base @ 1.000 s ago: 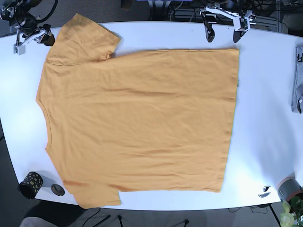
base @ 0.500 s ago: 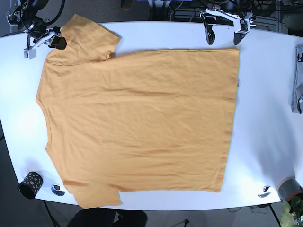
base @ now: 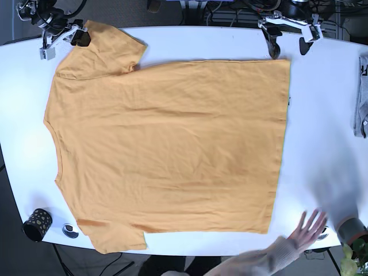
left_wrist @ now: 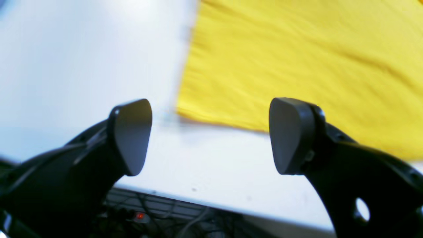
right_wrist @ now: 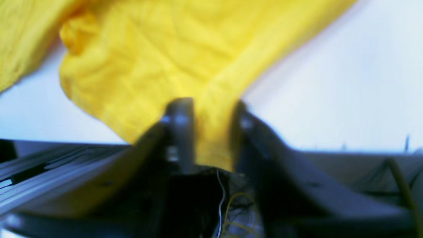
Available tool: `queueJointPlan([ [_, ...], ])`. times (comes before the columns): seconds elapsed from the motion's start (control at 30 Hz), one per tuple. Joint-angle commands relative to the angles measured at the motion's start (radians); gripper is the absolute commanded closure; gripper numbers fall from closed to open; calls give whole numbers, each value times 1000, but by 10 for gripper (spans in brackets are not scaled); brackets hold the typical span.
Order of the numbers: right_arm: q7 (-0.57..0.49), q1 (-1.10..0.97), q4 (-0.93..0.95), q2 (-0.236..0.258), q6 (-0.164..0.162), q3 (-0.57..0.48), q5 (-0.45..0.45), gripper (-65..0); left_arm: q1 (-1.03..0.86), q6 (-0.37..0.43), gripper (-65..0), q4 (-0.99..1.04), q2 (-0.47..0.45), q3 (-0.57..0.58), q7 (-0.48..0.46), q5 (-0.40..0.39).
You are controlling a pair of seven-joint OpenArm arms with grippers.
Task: Fold the T-shirt properly
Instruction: 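Lower both grippers to the orange shirt's shoulder and hem corners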
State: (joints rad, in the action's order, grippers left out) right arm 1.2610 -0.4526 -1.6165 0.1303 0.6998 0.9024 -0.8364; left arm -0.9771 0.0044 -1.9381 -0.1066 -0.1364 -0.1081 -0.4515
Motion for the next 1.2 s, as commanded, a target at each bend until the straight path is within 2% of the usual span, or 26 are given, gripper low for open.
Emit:
queueJointPlan([
  [0.0,18,-10,-11,12,-2,4,19,-33,-12,-10,-518,-16,-5,-9,9,-45],
  [0.03,18,-10,-11,12,-2,4,19,0,-4,-10,-518,-16,-6,-18,43,-62],
  [0.2,19,-5,-17,12,-2,2,19,0,70,-10,-518,-17,-3,-104,198,-123],
  [0.37,19,-5,-17,18,-2,2,19,0,117,-11,-518,-17,-2,-162,339,-221],
  [0.57,19,-4,-17,18,-2,2,18,0,159,-13,-518,-14,-6,-162,399,-254],
  [0.83,19,11,-17,16,-2,2,16,0,251,-13,-518,47,-3,-161,539,-260],
  [1.07,19,24,-17,16,-2,2,16,0,269,-13,-518,98,-2,-153,551,-260],
  [1.17,19,25,-17,16,-2,2,16,0,283,-13,-518,124,-3,-116,551,-260],
])
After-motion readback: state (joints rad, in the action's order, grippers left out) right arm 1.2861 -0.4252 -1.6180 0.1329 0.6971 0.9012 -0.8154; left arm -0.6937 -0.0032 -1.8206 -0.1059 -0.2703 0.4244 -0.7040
